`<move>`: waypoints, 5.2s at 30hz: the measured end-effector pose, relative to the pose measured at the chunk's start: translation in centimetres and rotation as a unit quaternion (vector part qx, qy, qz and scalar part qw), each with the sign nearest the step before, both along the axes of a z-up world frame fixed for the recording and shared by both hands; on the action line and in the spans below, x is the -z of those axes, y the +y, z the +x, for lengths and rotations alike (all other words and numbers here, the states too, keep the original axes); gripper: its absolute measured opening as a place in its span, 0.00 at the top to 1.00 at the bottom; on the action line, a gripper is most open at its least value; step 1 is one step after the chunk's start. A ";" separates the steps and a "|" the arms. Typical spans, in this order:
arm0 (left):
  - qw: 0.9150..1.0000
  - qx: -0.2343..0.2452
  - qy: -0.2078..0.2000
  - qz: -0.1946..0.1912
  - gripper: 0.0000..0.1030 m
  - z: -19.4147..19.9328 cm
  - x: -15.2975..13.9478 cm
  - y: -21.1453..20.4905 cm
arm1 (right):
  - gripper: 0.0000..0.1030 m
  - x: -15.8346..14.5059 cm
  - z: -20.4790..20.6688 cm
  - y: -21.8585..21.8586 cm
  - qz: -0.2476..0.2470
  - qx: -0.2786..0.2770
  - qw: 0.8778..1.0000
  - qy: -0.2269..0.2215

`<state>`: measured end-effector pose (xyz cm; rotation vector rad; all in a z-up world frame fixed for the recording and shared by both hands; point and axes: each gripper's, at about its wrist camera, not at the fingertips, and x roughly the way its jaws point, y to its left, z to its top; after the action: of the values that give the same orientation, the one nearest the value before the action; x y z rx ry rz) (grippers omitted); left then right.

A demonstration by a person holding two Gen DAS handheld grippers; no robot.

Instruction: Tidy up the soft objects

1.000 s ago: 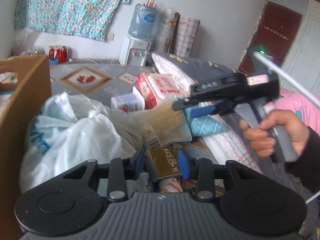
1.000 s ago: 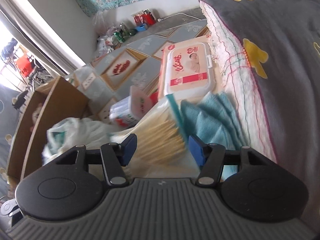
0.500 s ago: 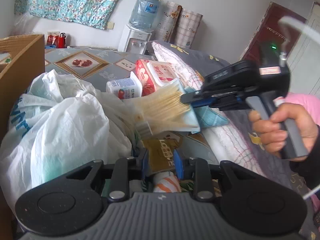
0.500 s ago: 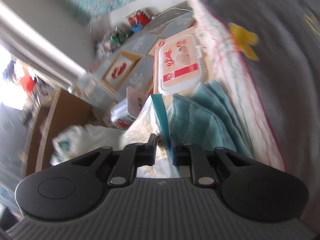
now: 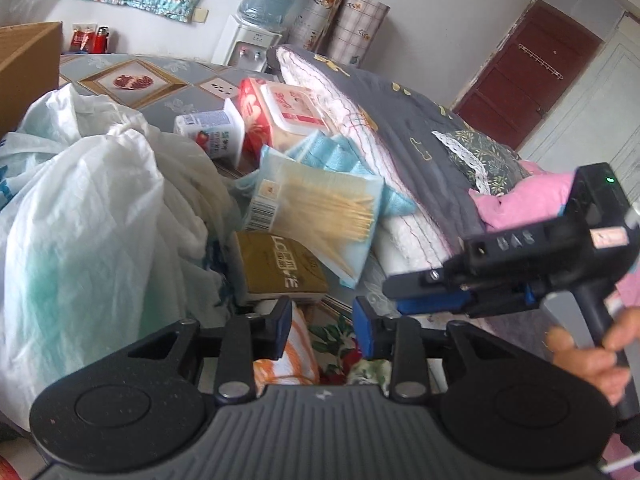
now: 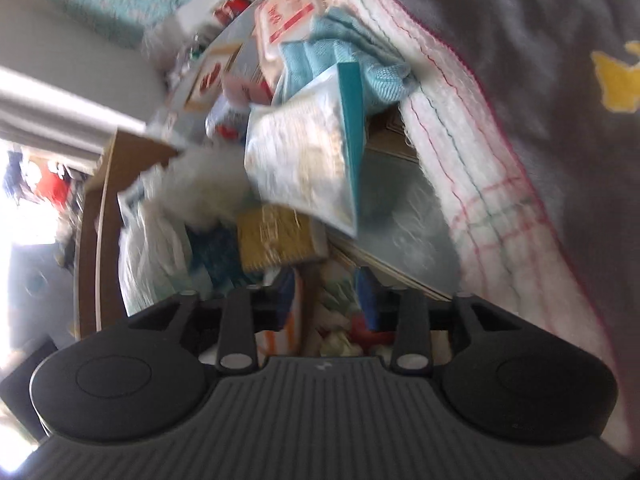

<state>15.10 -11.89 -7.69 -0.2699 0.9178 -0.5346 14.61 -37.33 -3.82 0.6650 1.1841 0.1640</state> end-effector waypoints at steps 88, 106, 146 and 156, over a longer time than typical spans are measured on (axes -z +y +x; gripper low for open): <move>0.969 -0.244 -0.040 -0.023 0.82 -7.0 -12.7 28.3 | 0.80 -11.6 9.5 35.7 0.131 -0.226 0.954 -0.145; 0.966 -0.213 0.121 0.083 0.90 4.2 -3.8 36.3 | 0.75 -4.3 17.4 40.3 0.043 -0.245 0.966 -0.073; 0.953 -0.225 0.003 0.204 0.36 2.7 -9.2 32.4 | 0.53 -9.4 8.3 30.8 0.080 -0.196 0.957 -0.196; 0.968 -0.188 -0.082 0.141 0.30 -3.8 -12.8 25.5 | 0.48 -12.3 2.0 18.2 0.021 -0.108 0.966 -0.232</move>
<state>11.33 13.65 5.07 -0.1337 0.7463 -0.0705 16.66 -19.08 8.52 0.4958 0.7973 0.5037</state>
